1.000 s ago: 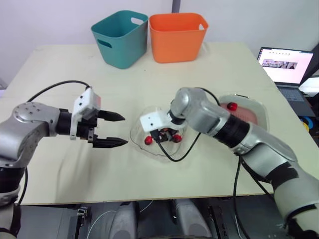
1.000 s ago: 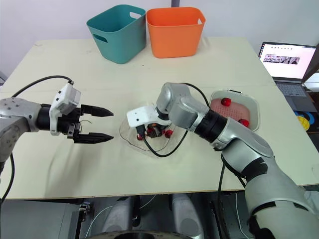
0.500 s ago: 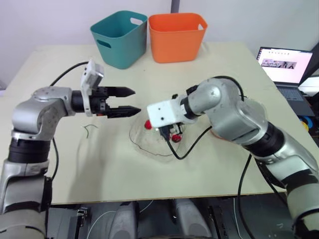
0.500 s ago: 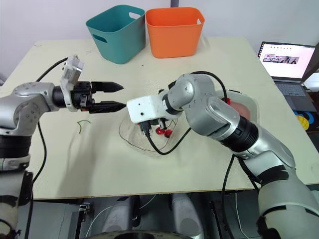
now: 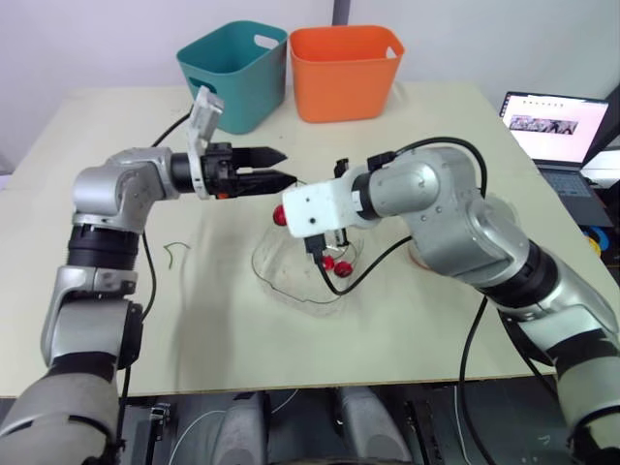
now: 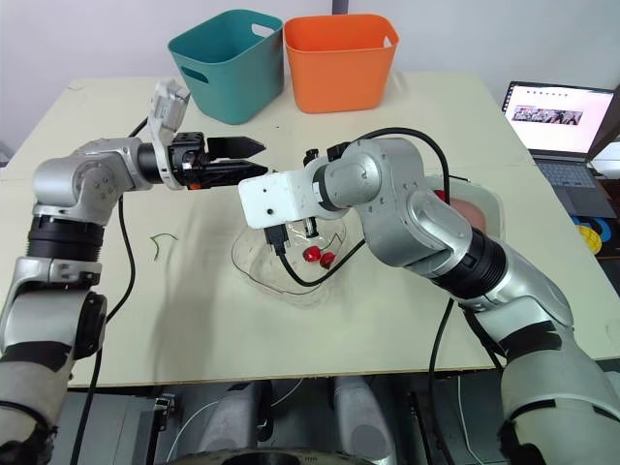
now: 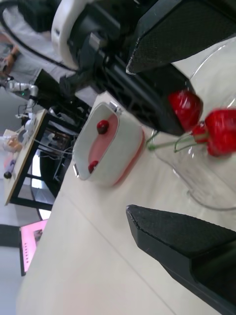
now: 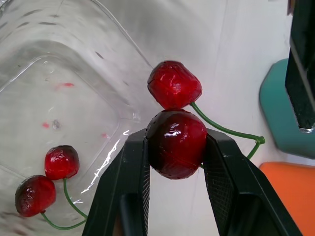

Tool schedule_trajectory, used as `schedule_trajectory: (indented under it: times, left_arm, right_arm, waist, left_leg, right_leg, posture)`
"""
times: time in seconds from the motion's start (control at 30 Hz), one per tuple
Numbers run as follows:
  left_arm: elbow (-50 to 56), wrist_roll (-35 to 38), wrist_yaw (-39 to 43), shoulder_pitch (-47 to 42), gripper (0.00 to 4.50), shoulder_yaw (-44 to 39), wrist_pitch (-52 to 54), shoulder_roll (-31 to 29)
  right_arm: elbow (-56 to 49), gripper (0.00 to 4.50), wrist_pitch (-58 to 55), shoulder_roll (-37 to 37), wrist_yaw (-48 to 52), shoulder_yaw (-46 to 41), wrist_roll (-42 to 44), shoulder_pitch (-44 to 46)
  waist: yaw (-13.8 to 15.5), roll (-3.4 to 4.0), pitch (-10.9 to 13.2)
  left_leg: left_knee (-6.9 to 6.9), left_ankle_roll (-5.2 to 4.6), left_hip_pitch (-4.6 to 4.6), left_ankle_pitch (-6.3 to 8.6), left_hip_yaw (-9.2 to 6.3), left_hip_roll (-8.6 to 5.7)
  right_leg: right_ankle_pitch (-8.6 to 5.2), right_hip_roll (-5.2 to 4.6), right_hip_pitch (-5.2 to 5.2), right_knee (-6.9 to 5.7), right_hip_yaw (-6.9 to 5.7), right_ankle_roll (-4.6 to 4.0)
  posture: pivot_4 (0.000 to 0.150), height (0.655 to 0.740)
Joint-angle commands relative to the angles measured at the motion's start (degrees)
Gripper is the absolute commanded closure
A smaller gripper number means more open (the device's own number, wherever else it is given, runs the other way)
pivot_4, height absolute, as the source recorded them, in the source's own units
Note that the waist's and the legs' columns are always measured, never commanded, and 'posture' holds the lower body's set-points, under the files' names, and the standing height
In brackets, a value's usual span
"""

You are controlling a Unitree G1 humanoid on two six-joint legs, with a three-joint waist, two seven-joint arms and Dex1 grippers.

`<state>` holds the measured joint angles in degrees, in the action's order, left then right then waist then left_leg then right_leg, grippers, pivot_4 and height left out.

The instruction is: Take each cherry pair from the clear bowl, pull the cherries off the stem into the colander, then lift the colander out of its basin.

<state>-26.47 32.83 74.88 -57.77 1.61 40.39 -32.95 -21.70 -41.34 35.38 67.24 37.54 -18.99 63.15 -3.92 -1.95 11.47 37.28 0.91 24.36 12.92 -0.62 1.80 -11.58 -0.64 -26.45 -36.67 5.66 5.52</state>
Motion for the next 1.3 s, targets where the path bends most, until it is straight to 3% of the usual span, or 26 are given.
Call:
schedule_trajectory:
  times: [0.03, 0.33, 0.47, 0.8, 0.9, 1.03, 1.2, 1.3]
  left_arm:
    - [-2.93, -1.34, 2.1, -2.76, 0.0, 0.08, -1.75, 1.15]
    - [-10.69, -4.2, 4.43, -5.28, 0.0, -0.17, -3.49, 4.56]
    - [-12.84, -3.54, 5.03, -6.69, 0.95, -1.45, -2.51, 6.28]
    - [-12.08, -3.95, 8.07, -6.87, 4.49, -1.12, -1.56, 6.7]
    - [-12.47, -4.27, 7.01, -7.46, 4.49, -2.04, -2.31, 6.38]
    - [-11.4, -4.41, 6.45, -8.22, 4.5, -2.86, -3.35, 5.8]
    - [-9.36, -4.65, 3.86, -8.8, 4.5, -4.24, -4.81, 5.36]
    - [-8.35, -4.72, 3.88, -8.91, 4.5, -4.58, -5.27, 4.55]
  right_arm:
    - [-2.66, 3.25, 0.15, 0.16, -0.37, -2.85, -0.72, 1.2]
    - [-2.67, 3.25, 0.73, -0.85, -1.46, -4.0, -0.77, 1.25]
    - [-2.58, 3.25, 0.75, -1.5, -1.93, -4.39, -0.56, 1.22]
    - [-2.52, 3.25, 1.01, -1.47, -2.28, -4.37, -0.91, 1.16]
    - [-2.46, 3.25, 1.07, -1.46, -2.41, -4.62, -0.8, 1.07]
    - [-2.31, 2.07, 0.37, -2.42, -3.43, -7.02, 1.09, 0.25]
    - [-5.86, 0.22, -12.1, -7.54, -2.52, -20.57, 14.09, -2.33]
    - [-6.75, 0.04, -23.44, -7.81, -2.2, -29.26, 21.7, -2.59]
  waist:
    - [0.0, 0.0, 0.0]
    - [-0.06, 0.0, 0.0]
    - [-0.01, 0.0, 0.0]
    - [-0.07, 0.0, 0.0]
    - [-0.03, 0.0, 0.0]
    - [-0.01, 0.0, 0.0]
    - [0.04, 0.0, 0.0]
    - [0.17, 0.0, 0.0]
  left_leg:
    - [0.0, 0.0, 0.01, 0.0, 0.0, 0.0]
    - [0.0, 0.0, 0.01, 0.0, -0.01, 0.0]
    - [0.0, 0.0, 0.0, 0.0, -0.01, 0.0]
    - [-0.02, 0.0, 0.0, 0.0, -0.02, 0.0]
    - [-0.01, 0.0, 0.0, 0.0, -0.02, 0.0]
    - [-0.01, 0.0, 0.0, 0.0, -0.02, -0.01]
    - [-0.01, 0.0, 0.01, 0.0, -0.06, -0.01]
    - [0.01, 0.0, 0.0, 0.0, -0.09, -0.04]
  right_leg:
    - [0.0, 0.0, 0.0, 0.0, 0.0, 0.0]
    - [0.0, 0.0, 0.0, 0.0, 0.0, 0.0]
    - [0.0, 0.0, -0.01, -0.03, 0.0, 0.0]
    - [0.0, 0.01, -0.02, -0.07, 0.0, 0.0]
    - [0.0, 0.0, -0.02, -0.06, 0.0, 0.0]
    - [0.0, 0.0, -0.02, -0.06, 0.0, 0.0]
    - [0.0, 0.0, -0.02, -0.14, 0.0, 0.0]
    - [0.0, -0.02, 0.0, -0.2, 0.0, 0.01]
  posture:
    - [0.15, 0.74]
    - [0.15, 0.74]
    - [0.15, 0.74]
    - [0.15, 0.74]
    - [0.15, 0.74]
    - [0.15, 0.74]
    - [0.15, 0.74]
    - [0.15, 0.74]
